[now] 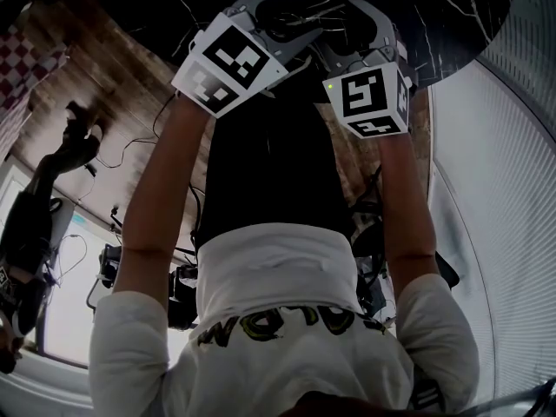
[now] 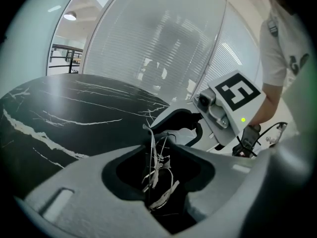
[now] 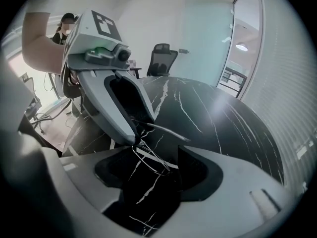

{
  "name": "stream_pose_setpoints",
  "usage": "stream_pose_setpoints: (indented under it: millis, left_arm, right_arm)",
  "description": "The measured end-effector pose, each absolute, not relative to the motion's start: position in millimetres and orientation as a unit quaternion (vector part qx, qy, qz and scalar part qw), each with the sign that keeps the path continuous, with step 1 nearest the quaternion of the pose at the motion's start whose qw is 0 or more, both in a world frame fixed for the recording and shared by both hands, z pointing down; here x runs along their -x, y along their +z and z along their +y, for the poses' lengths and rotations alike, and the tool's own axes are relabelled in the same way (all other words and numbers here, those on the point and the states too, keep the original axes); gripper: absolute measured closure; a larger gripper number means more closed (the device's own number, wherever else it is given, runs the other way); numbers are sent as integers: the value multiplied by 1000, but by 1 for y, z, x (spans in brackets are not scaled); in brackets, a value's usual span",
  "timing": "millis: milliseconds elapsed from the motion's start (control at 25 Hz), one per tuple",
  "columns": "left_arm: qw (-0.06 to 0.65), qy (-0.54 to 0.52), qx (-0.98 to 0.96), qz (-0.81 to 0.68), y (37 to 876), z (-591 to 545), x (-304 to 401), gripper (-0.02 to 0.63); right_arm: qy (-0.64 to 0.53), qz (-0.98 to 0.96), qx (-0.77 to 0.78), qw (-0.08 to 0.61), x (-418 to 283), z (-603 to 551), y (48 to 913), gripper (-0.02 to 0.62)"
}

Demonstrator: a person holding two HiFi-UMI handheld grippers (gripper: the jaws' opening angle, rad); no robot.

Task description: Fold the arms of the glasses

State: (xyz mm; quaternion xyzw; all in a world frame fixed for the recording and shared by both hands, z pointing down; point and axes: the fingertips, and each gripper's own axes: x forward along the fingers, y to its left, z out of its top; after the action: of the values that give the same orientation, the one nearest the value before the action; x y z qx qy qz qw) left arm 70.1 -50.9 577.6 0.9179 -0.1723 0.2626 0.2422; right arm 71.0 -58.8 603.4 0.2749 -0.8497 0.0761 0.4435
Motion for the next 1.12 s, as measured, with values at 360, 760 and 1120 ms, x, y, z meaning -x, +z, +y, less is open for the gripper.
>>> stream_pose_setpoints:
  millis: [360,760,1120]
  left_arm:
    - [263,247,-917,-172,576,-48,-73,451]
    - [305,218,-900,-222,565,-36,-40,450]
    - [313,185,-895,-257,481,-2,-21,450]
  right_arm:
    - [73,-851,-278,440,-74,-59,605,328]
    - [72,-838,-272,467,-85,-43,605,328]
    - [84,-846,-292,438,-95,-18,521,343]
